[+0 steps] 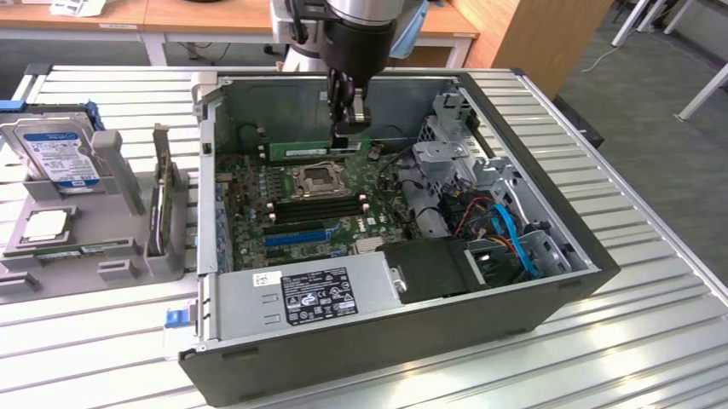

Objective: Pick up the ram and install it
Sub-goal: 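Insert the ram into the slot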

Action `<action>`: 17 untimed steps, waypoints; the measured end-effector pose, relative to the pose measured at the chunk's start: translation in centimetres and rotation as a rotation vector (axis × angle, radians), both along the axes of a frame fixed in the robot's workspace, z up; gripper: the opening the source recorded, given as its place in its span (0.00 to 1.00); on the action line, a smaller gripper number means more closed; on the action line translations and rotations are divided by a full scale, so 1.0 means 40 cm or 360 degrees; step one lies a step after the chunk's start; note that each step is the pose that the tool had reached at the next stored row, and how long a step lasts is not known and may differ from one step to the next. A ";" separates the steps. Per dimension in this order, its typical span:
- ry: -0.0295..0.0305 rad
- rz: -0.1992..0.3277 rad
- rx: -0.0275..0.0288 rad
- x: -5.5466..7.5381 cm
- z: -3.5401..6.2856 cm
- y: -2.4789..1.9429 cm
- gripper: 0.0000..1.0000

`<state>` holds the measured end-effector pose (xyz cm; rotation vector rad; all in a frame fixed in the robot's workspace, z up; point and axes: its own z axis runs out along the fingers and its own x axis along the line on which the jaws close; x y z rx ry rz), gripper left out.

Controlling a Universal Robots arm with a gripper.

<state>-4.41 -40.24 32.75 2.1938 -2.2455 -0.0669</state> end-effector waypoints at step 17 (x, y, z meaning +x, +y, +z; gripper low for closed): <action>0.00001 0.0000 -0.00002 0.000 -0.031 0.000 0.11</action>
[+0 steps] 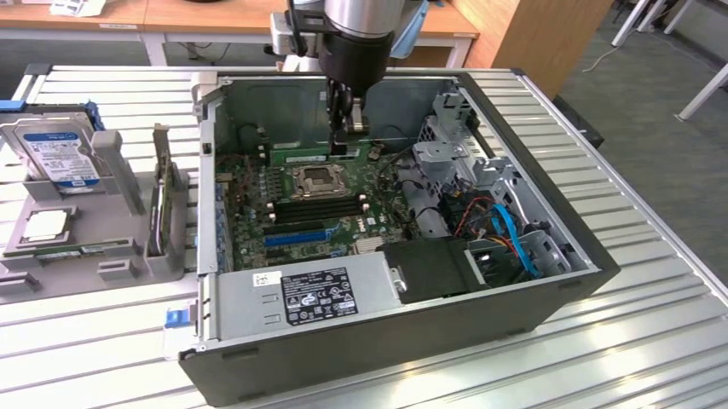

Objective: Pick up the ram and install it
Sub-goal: 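Insert the ram into the slot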

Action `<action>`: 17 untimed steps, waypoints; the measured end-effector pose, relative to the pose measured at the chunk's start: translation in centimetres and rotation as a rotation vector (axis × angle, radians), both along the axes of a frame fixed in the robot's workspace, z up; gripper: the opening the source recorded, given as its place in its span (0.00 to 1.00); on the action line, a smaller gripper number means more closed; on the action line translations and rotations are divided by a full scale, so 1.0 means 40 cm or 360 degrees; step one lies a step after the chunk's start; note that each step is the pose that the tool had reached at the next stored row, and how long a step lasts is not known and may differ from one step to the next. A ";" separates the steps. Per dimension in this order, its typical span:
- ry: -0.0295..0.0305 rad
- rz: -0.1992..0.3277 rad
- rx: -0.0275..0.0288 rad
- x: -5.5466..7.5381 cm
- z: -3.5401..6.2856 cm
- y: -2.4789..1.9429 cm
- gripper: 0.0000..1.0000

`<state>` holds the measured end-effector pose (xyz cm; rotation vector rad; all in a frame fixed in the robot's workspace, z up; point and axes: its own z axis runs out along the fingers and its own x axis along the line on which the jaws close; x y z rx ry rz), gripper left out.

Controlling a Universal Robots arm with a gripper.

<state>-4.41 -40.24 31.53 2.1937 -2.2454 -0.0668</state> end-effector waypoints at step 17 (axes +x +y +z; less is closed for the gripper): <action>0.00000 0.0000 0.00000 0.000 -0.031 0.000 0.11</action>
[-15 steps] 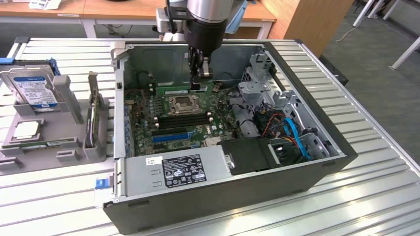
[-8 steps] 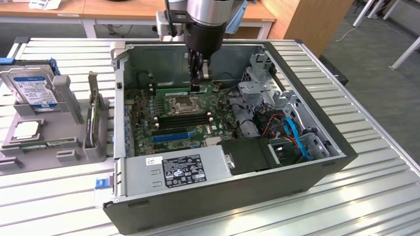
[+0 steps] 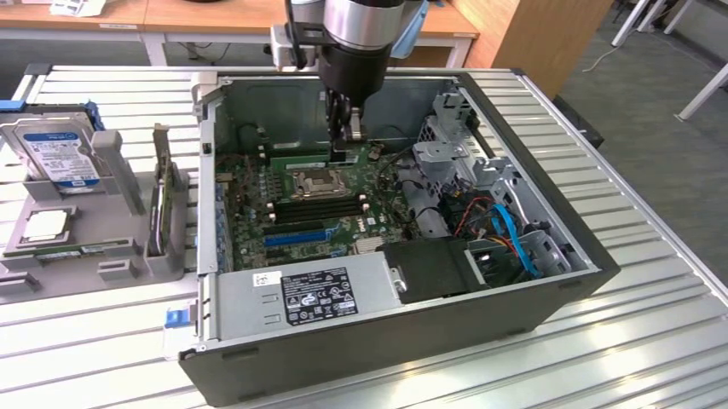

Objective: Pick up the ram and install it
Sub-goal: 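Insert the ram into the slot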

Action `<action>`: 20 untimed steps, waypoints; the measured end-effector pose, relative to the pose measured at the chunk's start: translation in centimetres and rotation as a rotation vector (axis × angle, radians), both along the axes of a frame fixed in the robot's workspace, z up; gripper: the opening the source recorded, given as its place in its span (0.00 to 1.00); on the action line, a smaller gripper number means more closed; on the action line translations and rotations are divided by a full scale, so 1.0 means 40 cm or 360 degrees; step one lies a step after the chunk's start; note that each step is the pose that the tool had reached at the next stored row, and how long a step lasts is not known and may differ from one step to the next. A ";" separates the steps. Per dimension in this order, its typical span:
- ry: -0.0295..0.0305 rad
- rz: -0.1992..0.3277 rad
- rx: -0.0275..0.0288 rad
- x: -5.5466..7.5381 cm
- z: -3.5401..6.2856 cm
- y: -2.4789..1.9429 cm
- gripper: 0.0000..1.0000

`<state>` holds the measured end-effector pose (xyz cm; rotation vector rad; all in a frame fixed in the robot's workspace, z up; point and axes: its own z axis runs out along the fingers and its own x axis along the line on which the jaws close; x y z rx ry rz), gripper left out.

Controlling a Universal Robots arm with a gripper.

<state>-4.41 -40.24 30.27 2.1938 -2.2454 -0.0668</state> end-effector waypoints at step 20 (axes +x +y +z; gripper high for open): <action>-0.00001 0.0000 0.00001 0.000 -0.039 0.000 0.11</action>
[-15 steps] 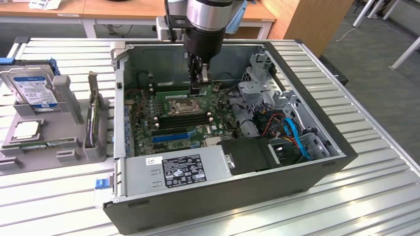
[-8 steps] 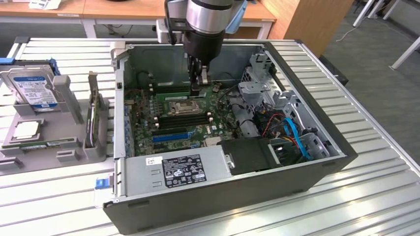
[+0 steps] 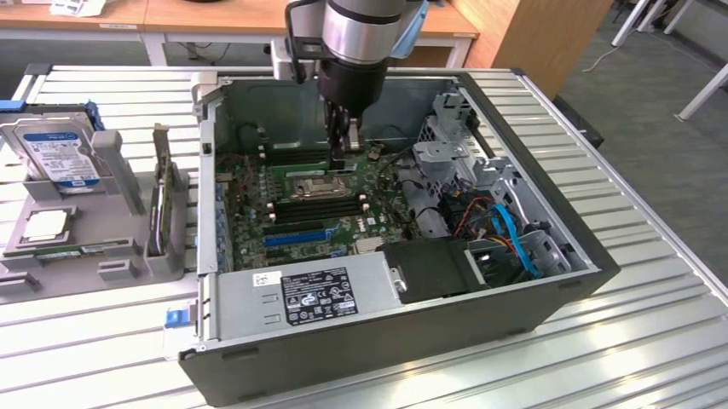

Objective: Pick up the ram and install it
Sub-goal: 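Insert the ram into the slot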

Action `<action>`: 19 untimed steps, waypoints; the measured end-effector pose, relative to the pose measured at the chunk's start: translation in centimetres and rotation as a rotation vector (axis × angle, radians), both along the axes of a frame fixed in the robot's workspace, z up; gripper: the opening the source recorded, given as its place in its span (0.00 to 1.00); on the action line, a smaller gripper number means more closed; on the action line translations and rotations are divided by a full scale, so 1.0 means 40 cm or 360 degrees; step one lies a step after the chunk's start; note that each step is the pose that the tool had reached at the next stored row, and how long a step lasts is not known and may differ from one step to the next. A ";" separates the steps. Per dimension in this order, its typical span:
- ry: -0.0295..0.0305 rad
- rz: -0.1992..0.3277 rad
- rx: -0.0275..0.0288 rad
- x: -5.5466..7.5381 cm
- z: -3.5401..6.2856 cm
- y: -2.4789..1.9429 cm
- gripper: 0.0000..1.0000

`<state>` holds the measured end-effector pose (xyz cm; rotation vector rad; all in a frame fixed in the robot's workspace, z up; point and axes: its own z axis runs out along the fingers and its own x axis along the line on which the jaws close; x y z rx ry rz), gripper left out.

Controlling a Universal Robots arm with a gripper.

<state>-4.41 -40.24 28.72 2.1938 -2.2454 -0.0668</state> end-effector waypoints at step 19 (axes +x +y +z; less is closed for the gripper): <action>0.00001 0.0000 -0.00002 0.000 -0.034 0.000 0.11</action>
